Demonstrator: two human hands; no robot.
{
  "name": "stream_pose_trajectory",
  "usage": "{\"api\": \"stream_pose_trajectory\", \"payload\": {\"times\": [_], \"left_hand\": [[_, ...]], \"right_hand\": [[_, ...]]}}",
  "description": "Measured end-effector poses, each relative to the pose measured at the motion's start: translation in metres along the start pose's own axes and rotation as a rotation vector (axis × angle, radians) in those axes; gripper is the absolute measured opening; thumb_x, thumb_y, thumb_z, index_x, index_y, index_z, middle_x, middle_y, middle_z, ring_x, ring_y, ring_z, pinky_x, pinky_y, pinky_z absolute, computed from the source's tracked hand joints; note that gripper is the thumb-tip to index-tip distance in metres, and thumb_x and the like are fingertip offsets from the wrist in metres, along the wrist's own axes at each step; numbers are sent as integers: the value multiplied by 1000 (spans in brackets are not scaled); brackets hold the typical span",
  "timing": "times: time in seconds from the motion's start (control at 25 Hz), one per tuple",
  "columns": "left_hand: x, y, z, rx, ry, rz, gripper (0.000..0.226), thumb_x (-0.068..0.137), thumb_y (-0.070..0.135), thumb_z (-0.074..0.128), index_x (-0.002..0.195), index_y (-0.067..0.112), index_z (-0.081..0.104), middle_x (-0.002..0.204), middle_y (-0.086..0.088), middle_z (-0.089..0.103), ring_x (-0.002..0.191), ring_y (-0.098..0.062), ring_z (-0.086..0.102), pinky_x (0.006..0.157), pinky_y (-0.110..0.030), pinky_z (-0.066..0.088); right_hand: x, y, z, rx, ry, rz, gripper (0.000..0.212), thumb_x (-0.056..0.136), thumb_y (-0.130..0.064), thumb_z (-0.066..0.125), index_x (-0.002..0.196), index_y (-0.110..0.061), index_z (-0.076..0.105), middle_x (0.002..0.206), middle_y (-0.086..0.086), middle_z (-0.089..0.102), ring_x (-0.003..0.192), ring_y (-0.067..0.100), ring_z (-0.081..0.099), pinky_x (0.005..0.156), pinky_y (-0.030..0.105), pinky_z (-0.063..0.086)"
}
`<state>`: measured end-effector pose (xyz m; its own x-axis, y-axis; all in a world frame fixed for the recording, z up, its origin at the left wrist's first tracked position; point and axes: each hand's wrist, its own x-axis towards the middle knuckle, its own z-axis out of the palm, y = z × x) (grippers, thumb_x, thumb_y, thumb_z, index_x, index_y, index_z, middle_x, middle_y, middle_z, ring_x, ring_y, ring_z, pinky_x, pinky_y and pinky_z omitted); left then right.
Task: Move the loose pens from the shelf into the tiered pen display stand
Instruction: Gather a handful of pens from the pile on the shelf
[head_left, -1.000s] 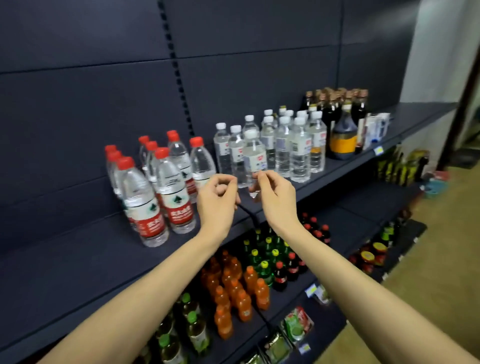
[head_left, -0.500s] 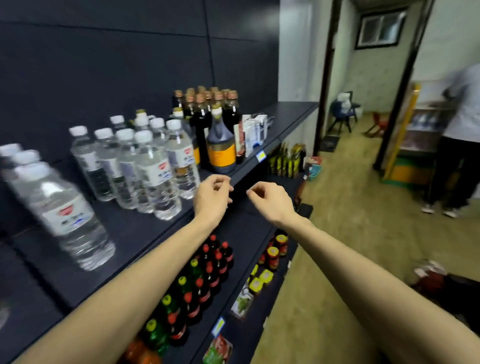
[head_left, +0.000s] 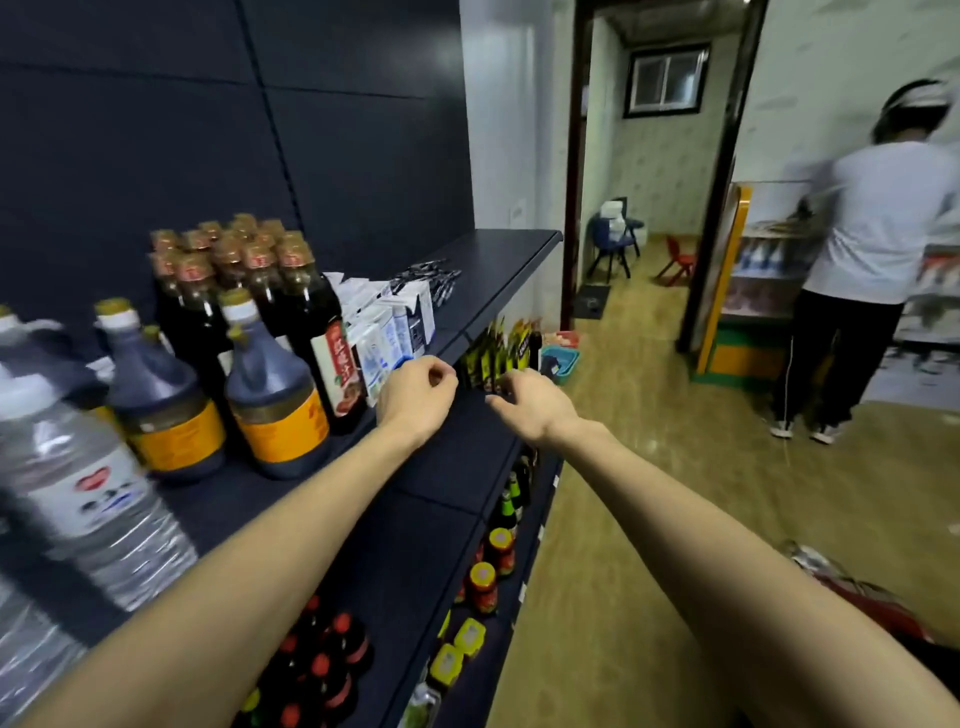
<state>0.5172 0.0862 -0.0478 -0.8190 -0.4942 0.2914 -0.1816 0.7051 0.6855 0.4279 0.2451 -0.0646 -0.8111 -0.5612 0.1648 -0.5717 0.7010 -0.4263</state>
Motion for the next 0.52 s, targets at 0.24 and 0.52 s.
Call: {"api": "stream_pose_trajectory", "payload": {"times": [0.24,0.52], "left_hand": [[107,12,66,278,-1,-1,20,92,23,58,102,25,75,103,3,76,103,-25,68,87,-35,53],[234,39,131,330,4,-31,32,94,30,62,124,17,63,120,-3,68,114,-27,63,98,-39,49]], "right_hand": [[115,68,-2,-73,-45,-178,38,103,-39,49,123,-9,60,126,19,57,122,38,52,96,43,46],[255,144,-27,-52,-75,-187,44,105,-43,45,128,-7,57,126,20,55,122,42,51,98,47,46]]}}
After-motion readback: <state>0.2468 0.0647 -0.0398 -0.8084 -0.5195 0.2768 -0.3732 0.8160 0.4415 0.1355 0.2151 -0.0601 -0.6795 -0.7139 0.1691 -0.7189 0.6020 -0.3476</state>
